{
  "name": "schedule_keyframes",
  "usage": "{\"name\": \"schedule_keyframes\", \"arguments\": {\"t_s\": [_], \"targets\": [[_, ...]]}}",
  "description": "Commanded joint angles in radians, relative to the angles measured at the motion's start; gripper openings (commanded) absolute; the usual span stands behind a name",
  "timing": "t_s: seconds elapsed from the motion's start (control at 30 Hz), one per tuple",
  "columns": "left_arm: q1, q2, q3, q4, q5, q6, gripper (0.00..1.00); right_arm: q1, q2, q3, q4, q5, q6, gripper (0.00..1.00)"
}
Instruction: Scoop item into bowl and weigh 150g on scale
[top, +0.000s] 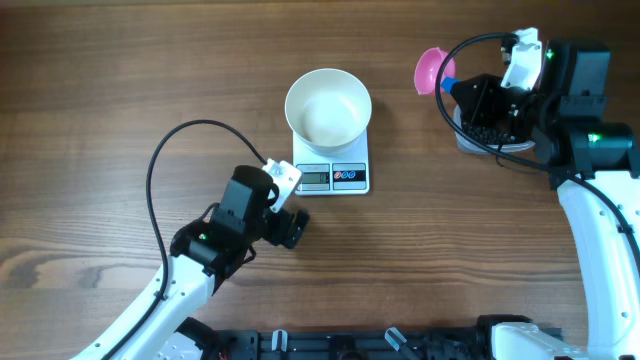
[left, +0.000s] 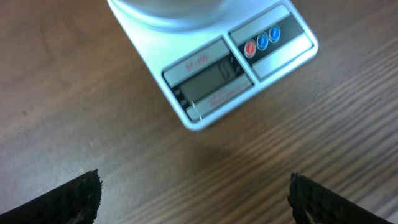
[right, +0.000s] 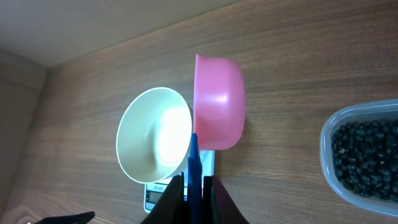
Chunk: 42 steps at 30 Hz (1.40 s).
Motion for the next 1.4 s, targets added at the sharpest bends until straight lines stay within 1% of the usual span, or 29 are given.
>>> {"name": "schedule_keyframes", "arguments": {"t_s": [0.0, 0.53, 0.6, 0.63, 0.83, 1.37], "targets": [[0.008, 0.000, -0.004, -0.043, -0.003, -0.001, 1.00, -0.002, 0.000, 0.009, -0.001, 0.010, -0.021, 0.04], [0.008, 0.000, -0.004, -0.053, -0.003, 0.008, 1.00, -0.002, 0.000, 0.009, -0.027, 0.010, -0.047, 0.04], [0.008, 0.000, -0.004, -0.011, -0.003, 0.082, 1.00, -0.002, 0.000, 0.009, -0.028, 0.010, -0.051, 0.04], [0.008, 0.000, -0.004, 0.016, -0.003, 0.093, 1.00, -0.002, 0.000, 0.009, -0.029, 0.010, -0.058, 0.04], [0.009, 0.000, -0.004, 0.123, -0.007, 0.093, 1.00, -0.002, 0.000, 0.009, -0.028, 0.010, -0.072, 0.04], [0.009, 0.000, -0.005, 0.114, -0.007, 0.093, 1.00, -0.002, 0.000, 0.009, -0.037, 0.010, -0.073, 0.04]]}}
